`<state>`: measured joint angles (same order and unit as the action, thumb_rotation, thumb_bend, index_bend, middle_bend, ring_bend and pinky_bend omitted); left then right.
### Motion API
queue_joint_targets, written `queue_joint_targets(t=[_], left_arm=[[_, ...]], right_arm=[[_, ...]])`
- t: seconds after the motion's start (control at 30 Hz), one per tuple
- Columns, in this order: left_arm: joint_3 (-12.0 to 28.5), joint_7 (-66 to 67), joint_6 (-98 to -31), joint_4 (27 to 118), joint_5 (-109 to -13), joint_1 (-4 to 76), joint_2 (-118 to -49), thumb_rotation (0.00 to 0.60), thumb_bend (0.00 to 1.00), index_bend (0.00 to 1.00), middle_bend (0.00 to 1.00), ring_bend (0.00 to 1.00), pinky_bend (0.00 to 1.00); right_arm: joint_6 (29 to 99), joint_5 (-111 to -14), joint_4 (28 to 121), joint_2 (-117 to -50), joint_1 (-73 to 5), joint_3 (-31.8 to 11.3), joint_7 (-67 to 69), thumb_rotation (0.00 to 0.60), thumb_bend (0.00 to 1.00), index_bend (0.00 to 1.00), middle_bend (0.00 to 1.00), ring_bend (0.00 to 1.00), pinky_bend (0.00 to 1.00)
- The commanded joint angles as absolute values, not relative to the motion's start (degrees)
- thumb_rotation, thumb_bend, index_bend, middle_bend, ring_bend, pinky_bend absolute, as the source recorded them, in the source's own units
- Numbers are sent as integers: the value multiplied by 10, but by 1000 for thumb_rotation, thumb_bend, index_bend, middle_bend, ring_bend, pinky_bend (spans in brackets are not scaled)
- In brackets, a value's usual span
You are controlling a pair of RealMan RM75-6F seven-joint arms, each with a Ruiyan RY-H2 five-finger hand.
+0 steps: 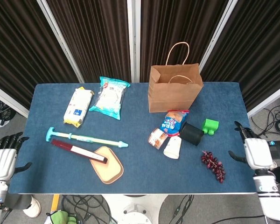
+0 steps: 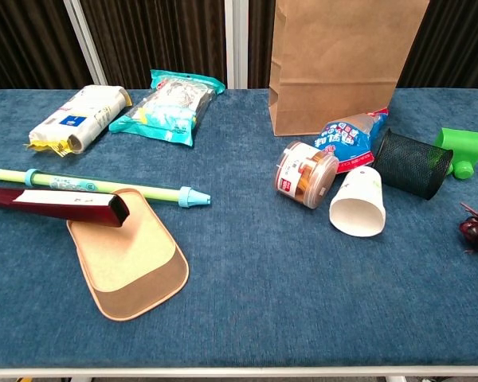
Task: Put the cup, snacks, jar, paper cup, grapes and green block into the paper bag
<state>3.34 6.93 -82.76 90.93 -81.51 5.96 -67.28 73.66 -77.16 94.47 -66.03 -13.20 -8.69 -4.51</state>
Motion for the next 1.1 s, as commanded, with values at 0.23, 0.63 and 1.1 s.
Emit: queue_joint_targets(t=[0.23, 0.63, 1.1], left_arm=[[29, 57, -833, 902, -817, 53, -673, 600, 3, 283, 225, 155, 136], [26, 42, -832, 893, -815, 48, -677, 600, 3, 283, 226, 156, 136], [26, 31, -826, 882, -811, 48, -679, 600, 2, 288, 225, 155, 136]], right_arm=[[569, -628, 940, -728, -252, -135, -109, 600, 0, 0, 163, 116, 346], [499, -540, 829, -820, -336, -146, -143, 600, 19, 0, 153, 114, 332], [474, -535, 762, -859, -357, -130, -116, 600, 117, 37, 238, 174, 354]])
